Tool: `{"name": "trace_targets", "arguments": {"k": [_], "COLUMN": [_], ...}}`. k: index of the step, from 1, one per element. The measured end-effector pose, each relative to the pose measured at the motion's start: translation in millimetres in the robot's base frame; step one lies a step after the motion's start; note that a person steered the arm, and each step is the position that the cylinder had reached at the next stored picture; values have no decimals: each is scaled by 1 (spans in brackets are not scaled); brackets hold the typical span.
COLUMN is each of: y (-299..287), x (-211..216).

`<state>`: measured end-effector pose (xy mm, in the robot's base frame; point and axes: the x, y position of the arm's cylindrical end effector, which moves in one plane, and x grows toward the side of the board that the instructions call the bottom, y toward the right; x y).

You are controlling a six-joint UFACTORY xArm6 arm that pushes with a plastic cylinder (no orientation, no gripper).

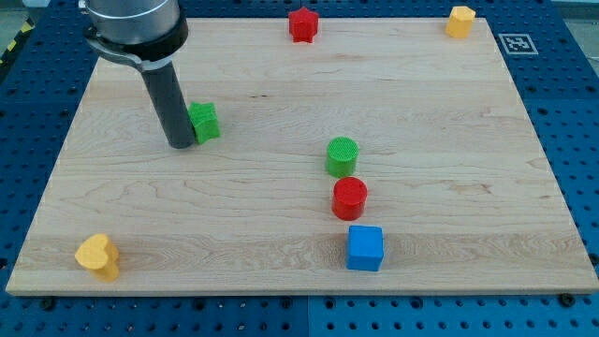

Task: Move the green star closer to the green circle

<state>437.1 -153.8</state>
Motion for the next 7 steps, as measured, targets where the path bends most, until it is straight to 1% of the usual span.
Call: {"name": "trace_targets", "arguments": {"k": [4,5,7], "y": [-27,-19,49], "x": [-19,-30,-32]}}
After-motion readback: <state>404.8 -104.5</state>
